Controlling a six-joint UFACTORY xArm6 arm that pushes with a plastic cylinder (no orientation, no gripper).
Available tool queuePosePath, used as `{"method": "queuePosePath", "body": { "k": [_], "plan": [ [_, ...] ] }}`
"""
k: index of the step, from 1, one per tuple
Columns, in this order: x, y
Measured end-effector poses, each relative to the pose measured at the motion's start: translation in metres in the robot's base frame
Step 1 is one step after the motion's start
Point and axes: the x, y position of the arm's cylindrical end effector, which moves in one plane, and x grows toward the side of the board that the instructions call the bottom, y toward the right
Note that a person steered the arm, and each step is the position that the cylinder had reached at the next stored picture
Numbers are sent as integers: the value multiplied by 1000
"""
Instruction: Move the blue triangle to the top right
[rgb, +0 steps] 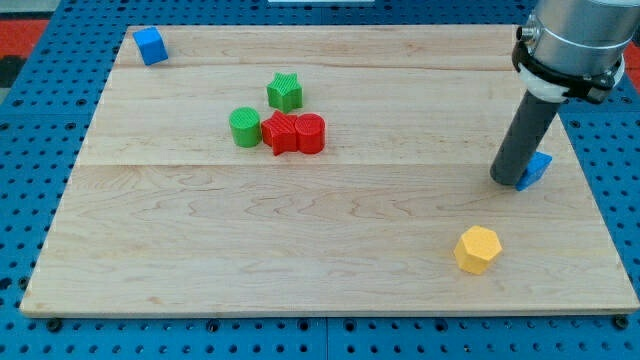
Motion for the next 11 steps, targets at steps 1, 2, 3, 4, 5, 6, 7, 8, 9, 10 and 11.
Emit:
{"method": "queuePosePath", "body": {
  "k": [1,2,3,4,5,6,7,8,9,10,11],
  "plan": [
    [25,2],
    [22,62],
    [-19,32],
    [-64,-26],
    [-93,-70],
    [-145,-33],
    [-194,3],
    [-201,30],
    [-172,37],
    [-176,-25],
    [-157,-47]
  ]
}}
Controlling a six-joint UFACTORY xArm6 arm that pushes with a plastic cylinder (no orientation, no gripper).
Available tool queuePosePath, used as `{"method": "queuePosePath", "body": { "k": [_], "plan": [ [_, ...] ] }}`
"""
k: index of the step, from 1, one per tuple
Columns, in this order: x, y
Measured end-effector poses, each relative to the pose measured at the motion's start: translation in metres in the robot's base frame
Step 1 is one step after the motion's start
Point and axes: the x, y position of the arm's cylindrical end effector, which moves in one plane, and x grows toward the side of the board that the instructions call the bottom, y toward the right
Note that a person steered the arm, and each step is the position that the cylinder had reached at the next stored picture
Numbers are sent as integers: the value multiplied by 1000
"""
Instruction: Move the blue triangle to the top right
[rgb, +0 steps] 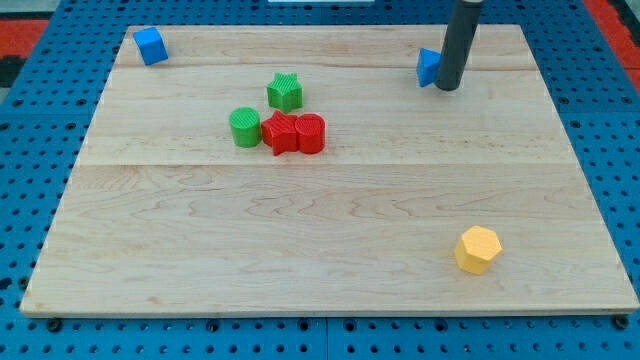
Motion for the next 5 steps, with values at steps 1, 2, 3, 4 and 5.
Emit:
{"method": "queuePosePath", "body": {
  "k": [1,2,3,4,5],
  "plan": [
    [-19,-29],
    [-65,-10],
    [-75,-8],
    [-47,-7],
    [-44,5]
  ]
}}
